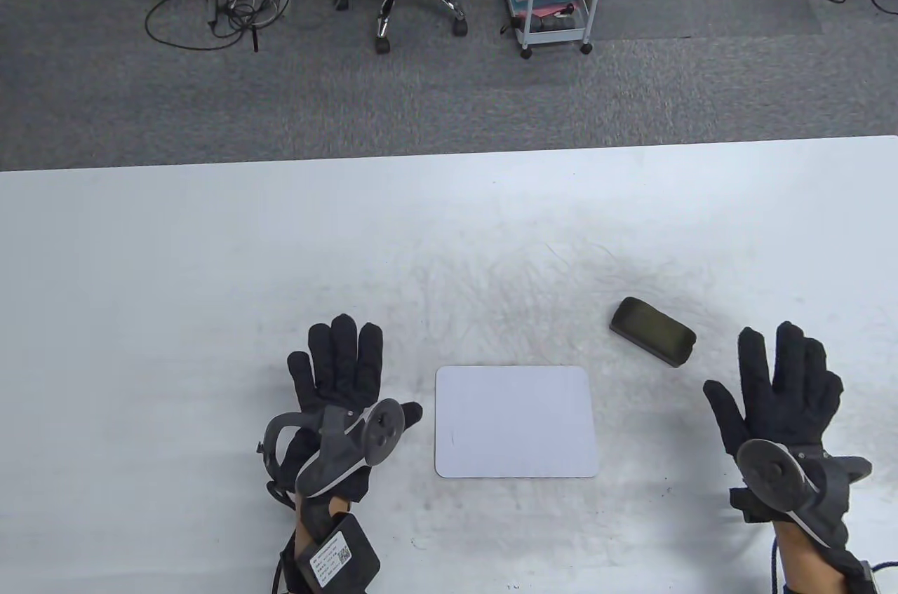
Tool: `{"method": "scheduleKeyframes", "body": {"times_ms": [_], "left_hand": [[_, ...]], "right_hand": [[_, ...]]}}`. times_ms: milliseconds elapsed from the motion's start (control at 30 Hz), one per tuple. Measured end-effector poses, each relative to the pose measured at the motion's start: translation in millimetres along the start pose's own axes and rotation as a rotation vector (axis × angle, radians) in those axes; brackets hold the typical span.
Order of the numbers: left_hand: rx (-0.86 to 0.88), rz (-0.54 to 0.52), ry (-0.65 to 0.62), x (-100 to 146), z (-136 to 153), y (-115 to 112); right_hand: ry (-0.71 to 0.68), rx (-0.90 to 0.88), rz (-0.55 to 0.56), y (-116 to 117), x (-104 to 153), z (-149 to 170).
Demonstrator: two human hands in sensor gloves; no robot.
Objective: Wipe the whiteboard with a whiteboard eraser
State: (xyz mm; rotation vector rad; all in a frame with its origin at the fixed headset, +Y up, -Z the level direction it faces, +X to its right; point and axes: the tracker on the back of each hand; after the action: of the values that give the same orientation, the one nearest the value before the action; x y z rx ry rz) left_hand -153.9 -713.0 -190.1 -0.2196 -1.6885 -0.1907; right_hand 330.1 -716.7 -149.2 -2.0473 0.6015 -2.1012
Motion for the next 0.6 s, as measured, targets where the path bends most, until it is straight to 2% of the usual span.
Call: {"method": "scheduleKeyframes", "body": {"times_ms": [67,167,600], "left_hand": [[-0.026,0.065,-0.002,-2.7,2.6,-7.6],[-0.03,0.089,0.001,-4.5,5.3,-12.3],[-0.026,0.086,0.012,-3.9,8.6,-13.0]], "right_hand": [[0.023,0.024,-0.07,8.6,-2.6,1.7],[0.026,0.054,-0.131,16.0,-7.2,-0.4],[0.014,0.018,-0.134,15.2,-10.4,-3.8]]}}
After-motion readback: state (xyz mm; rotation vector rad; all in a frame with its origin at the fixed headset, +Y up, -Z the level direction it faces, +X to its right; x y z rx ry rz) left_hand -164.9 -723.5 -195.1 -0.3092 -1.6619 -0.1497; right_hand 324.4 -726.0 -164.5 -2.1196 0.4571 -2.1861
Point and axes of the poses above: the tracker on the back of each hand, its own z axis roughly to the little-finger side, its own x axis roughly from the fingertips to the wrist, y = z × x, and after that the axes turned 11 degrees about -x, right-handed
